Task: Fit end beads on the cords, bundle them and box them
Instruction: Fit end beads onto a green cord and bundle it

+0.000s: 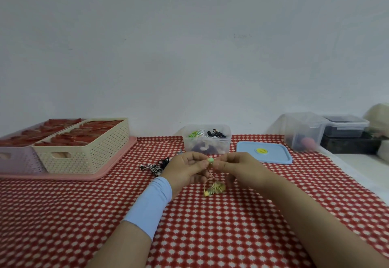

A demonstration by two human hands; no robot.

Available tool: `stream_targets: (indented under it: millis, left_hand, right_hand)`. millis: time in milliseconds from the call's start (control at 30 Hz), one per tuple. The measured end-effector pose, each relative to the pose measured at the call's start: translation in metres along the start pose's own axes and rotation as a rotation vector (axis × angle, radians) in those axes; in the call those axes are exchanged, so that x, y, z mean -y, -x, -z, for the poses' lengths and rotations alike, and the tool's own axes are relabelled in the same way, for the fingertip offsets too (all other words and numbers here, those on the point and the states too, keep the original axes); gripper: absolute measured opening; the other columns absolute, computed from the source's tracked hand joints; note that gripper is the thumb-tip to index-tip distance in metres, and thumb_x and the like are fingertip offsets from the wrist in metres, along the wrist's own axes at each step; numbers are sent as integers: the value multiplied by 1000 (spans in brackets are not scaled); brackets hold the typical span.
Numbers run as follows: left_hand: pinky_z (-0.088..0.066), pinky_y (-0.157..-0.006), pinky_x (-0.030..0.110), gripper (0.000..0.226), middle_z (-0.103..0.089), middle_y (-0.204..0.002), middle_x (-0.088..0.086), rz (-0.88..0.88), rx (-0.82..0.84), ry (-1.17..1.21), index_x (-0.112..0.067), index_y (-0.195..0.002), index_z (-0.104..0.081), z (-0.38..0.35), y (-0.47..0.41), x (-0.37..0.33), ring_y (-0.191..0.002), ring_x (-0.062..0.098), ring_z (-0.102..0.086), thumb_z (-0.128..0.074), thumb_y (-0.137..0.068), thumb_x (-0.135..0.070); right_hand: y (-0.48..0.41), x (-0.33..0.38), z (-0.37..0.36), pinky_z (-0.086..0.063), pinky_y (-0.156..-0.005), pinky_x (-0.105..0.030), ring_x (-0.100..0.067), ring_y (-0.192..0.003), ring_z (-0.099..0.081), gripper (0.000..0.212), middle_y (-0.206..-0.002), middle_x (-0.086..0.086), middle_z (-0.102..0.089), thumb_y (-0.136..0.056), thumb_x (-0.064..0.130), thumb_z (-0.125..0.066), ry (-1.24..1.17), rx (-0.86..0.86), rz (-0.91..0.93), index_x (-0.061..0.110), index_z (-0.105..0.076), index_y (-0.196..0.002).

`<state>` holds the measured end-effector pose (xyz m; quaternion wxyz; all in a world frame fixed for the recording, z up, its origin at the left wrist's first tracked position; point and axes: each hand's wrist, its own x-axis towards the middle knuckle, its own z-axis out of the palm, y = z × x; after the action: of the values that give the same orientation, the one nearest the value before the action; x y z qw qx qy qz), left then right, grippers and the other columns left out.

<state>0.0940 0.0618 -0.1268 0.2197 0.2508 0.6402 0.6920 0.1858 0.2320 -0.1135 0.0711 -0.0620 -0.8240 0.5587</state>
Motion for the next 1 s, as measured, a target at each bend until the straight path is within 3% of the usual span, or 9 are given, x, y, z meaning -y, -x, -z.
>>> stream_targets:
  millis: [67,133,300,400,500,700,767,900,1000]
  left_hand:
    - [-56,-61,26,11,-72,-85,14,-12,-81,-18,-2,-100,-67,3,0,0,-70,19,-67,-66,-89,0]
    - [-57,-62,28,14,-70,-84,15,-22,-124,-35,-2,-102,-66,5,1,-1,-70,20,-67,-67,-89,-1]
    - [-59,-69,34,29,-69,-102,7,-74,-124,-22,-21,-114,-68,11,-4,-9,-76,22,-66,-60,-94,-1]
    - [-59,-68,32,26,-69,-96,10,-110,-131,-36,-14,-116,-70,19,-13,-23,-73,20,-67,-57,-96,-3]
    - [-60,-65,30,17,-72,-87,9,-139,-183,-74,-13,-107,-72,24,-27,-44,-68,18,-68,-65,-93,-6]
    - [-60,-63,28,8,-74,-84,8,-162,-296,-238,-7,-94,-74,37,-79,-79,-61,15,-65,-68,-91,-12]
    - [-59,-62,28,8,-74,-83,7,-157,-289,-315,-8,-93,-75,41,-97,-84,-58,14,-65,-67,-91,-11]
    - [-56,-58,22,12,-74,-78,4,-109,-260,-503,-6,-98,-75,48,-132,-83,-57,13,-64,-68,-90,-12]
    - [-55,-72,26,18,-71,-82,-4,-50,-225,-763,-16,-106,-73,51,-155,-71,-72,14,-65,-69,-89,-23]
  right_hand:
    - [2,1,0,-54,-88,-27,-7,-90,-69,31,-98,9,-76,-81,49,-80,328,110,-3,26,-78,-102]
    - [3,2,-5,-50,-94,-27,-6,-100,-64,45,-104,15,-70,-75,52,-83,571,151,-12,30,-73,-112]
    - [-11,3,-4,-58,-80,-29,-15,-84,-71,15,-88,6,-76,-83,31,-83,472,45,56,26,-77,-95]
    - [-22,13,4,-56,-58,-32,-27,-75,-76,8,-85,-10,-77,-89,22,-77,292,8,37,16,-75,-93]
    - [-37,29,14,-47,-45,-25,-22,-66,-74,9,-85,-11,-76,-92,18,-74,208,-28,53,12,-75,-98]
    - [-91,61,32,-39,-41,-21,-20,-58,-66,5,-69,5,-71,-93,17,-71,195,-137,88,16,-76,-95]
    - [-112,67,37,-38,-41,-18,-19,-56,-64,5,-73,-1,-70,-93,16,-71,218,-169,101,15,-76,-94]
    - [-157,65,42,-50,-53,-19,-13,-48,-65,11,-88,0,-74,-91,26,-73,421,-209,106,19,-71,-99]
    - [-181,53,42,-57,-70,-31,-10,-57,-65,24,-91,6,-72,-84,40,-79,540,-265,55,27,-63,-97]
